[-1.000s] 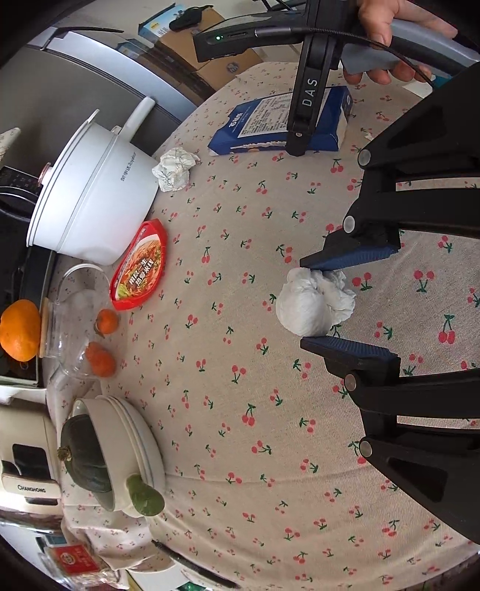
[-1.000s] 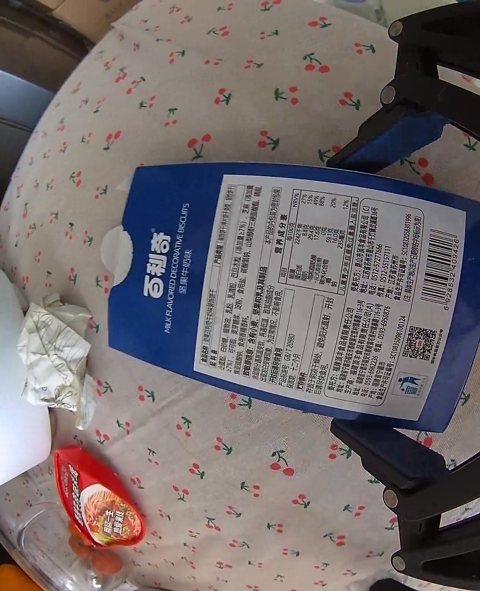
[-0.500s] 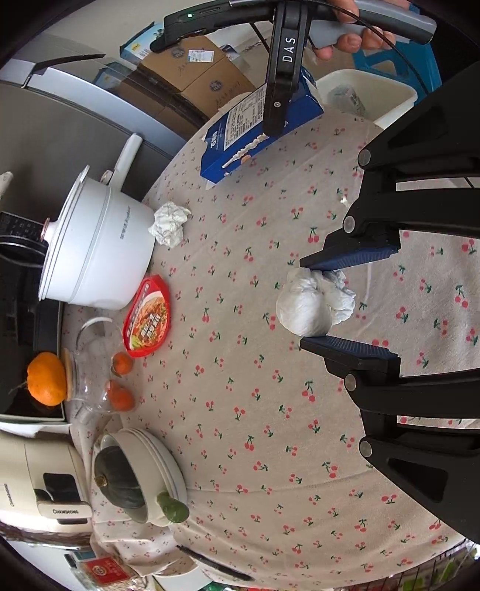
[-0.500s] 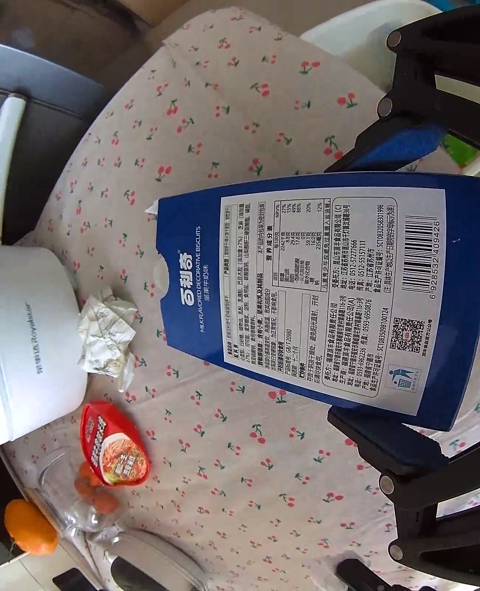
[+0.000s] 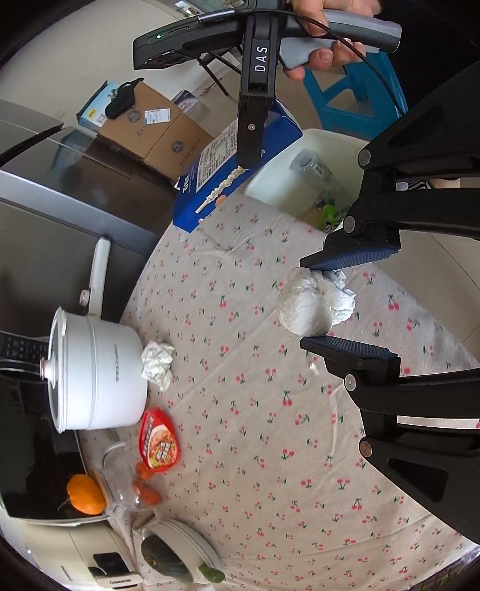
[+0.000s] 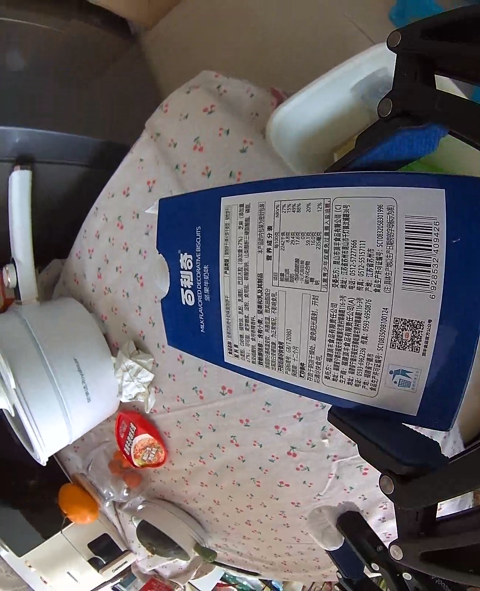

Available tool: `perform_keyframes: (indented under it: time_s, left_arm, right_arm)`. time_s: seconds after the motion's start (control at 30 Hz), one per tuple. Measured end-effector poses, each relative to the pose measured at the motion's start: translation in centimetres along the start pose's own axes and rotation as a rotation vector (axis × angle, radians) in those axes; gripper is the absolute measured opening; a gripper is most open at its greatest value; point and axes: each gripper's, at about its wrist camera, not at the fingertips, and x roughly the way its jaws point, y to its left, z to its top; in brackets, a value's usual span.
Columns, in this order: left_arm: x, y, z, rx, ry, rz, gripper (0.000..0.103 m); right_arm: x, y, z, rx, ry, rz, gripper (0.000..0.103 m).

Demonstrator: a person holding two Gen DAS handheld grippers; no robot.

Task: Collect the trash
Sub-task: 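Carry the tissue and blue box to the white bin and release both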

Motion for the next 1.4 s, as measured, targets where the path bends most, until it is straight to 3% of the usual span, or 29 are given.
perform_keyframes:
  time_s: [0.2,0.37,0.7,0.9,1.07,1.17,1.4]
  left_arm:
    - [2.4,-5.6,-2.0,0.032,0.053,-0.085,0.037]
    - [5.7,-10.1,-3.1,0.124,0.102,-0.127,0.038]
    - [12.1,-14.6,-3.5,0.214,0.172,-0.163,0.038]
    - [14.6,-15.6,-2.9,0.196,0.193,-0.166,0.046]
    - [14.6,-15.5,-2.5,0.191,0.193,-0.135,0.067]
    - [13.6,-14.8,-2.5,0.186,0.188,-0.103,0.076]
    - [8.4,-10.5,-2.5,0.111,0.127,-0.026,0.085]
  right_arm:
    - [-1.1,-5.8,-2.7,0.066,0.031,0.042,0.095]
    - [-1.8,-9.7,-3.8,0.097,0.056,0.055,0.095]
    - [-0.8,-16.4,-6.0,0.163,0.131,0.008,0.096]
    - [0.1,-18.1,-6.7,0.181,0.168,-0.008,0.096]
    - [0.3,-18.6,-6.6,0.193,0.174,-0.018,0.096]
    - [0.3,-18.6,-6.5,0.198,0.174,-0.018,0.096]
    - [1.7,-16.8,-6.4,0.152,0.217,-0.044,0.096]
